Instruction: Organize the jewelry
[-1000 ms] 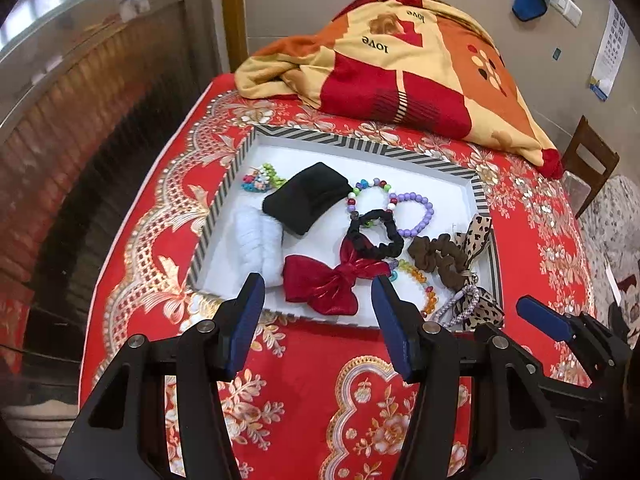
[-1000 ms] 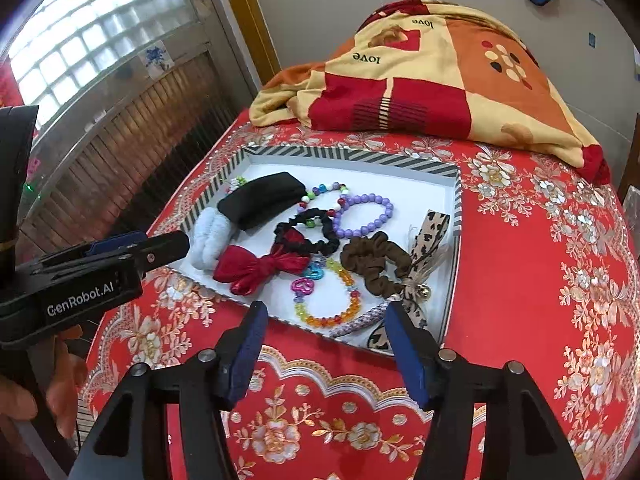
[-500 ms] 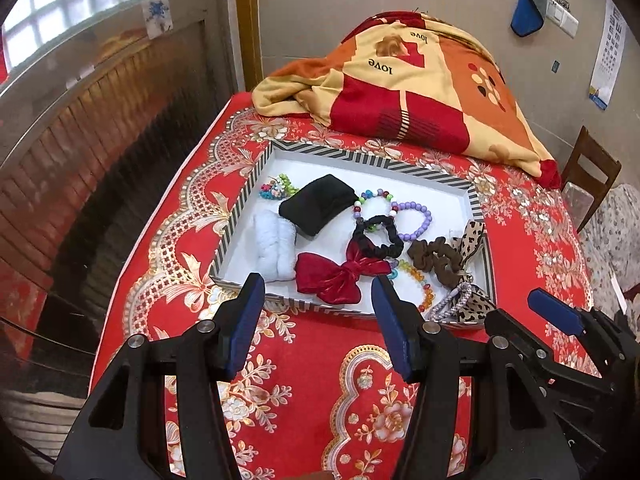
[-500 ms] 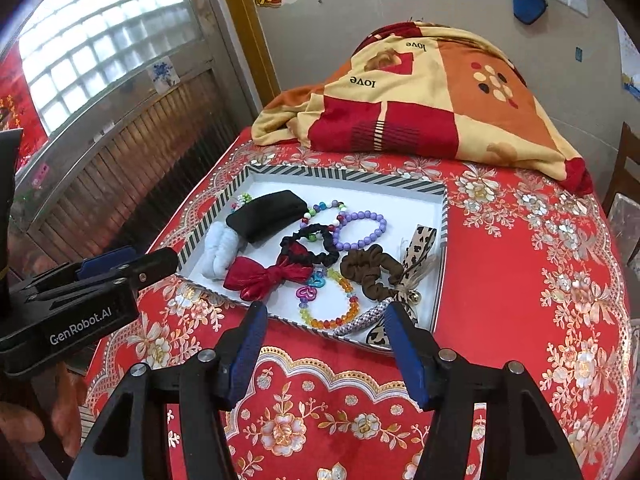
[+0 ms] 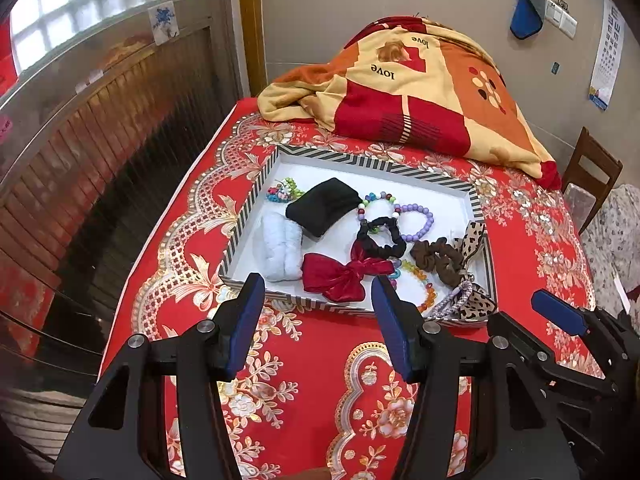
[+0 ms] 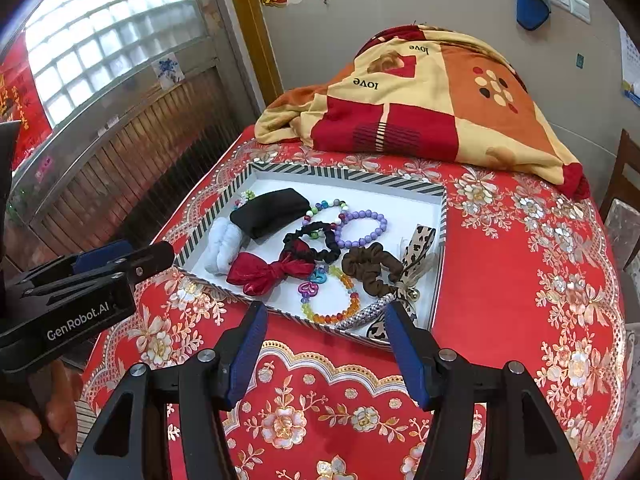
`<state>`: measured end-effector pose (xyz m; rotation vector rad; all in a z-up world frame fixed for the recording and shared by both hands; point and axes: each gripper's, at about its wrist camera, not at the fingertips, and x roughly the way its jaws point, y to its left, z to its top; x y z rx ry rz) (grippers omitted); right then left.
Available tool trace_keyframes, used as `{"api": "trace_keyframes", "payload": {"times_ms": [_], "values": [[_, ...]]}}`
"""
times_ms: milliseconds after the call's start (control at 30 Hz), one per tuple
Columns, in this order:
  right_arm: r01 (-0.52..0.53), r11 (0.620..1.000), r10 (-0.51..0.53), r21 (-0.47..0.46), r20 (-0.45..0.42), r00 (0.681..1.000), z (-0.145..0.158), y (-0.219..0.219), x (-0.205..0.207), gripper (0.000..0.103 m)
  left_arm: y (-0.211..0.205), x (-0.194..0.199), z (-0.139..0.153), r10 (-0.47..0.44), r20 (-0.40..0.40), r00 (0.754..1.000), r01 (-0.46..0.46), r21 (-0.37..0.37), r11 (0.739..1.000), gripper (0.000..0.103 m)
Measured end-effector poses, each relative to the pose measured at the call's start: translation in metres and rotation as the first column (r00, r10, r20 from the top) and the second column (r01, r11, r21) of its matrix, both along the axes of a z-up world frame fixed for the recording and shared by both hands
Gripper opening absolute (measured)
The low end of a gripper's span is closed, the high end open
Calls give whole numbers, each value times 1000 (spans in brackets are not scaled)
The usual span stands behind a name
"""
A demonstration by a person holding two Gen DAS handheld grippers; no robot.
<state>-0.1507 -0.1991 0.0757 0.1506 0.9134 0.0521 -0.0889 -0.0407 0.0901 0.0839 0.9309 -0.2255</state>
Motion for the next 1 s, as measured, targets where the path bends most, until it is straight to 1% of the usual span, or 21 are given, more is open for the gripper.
{"api": "trace_keyframes", "payload": {"times_ms": [300, 1000], "values": [[-10, 1000, 9, -6, -15, 1000, -3, 2, 2, 59, 2, 2, -2, 1, 2, 1000, -1, 15, 1000, 55], [-8, 1000, 7, -12, -44, 999, -11, 2, 8, 59, 6, 7, -5, 6, -3, 1000, -6, 13, 1000, 55]]}}
